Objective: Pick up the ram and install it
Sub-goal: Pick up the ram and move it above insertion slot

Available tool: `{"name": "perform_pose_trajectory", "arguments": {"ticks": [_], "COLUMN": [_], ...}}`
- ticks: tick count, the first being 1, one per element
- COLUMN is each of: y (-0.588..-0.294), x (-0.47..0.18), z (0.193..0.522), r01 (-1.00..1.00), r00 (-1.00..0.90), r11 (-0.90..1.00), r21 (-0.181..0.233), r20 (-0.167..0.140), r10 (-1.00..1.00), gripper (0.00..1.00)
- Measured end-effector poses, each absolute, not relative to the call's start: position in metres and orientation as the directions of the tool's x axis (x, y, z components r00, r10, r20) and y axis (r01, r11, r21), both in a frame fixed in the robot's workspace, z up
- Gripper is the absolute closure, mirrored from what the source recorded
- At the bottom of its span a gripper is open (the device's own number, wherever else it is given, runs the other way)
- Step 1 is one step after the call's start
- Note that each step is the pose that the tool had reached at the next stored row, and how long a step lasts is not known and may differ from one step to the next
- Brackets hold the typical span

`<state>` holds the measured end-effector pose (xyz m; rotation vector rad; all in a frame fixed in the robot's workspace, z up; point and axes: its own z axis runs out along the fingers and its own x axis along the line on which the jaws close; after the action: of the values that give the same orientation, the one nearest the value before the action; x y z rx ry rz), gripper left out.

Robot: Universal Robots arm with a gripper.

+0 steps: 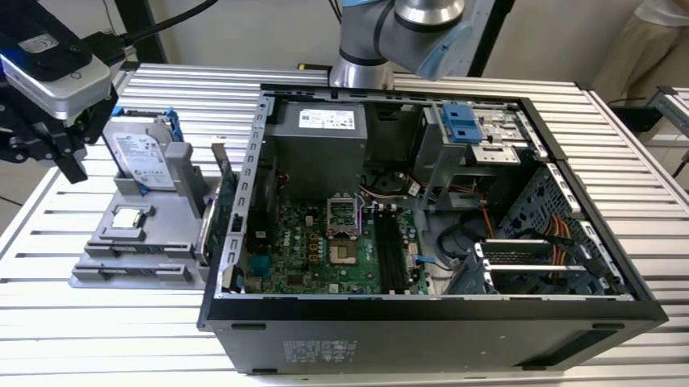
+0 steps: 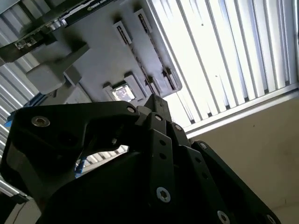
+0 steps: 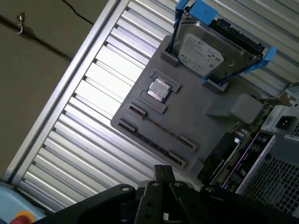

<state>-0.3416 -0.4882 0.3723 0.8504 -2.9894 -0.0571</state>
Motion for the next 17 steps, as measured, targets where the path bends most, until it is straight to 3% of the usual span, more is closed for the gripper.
{"name": "perform_pose_trajectory", "arguments": {"ticks": [17], "y": [-0.4882], "x": [-0.3416], "z": [0.3723], "r01": [-0.618], "r00": [-0.785], "r11": [0.785], "r21": [0.044], "r20": [0.022], "r10": [-0.619], "gripper": [1.0]}}
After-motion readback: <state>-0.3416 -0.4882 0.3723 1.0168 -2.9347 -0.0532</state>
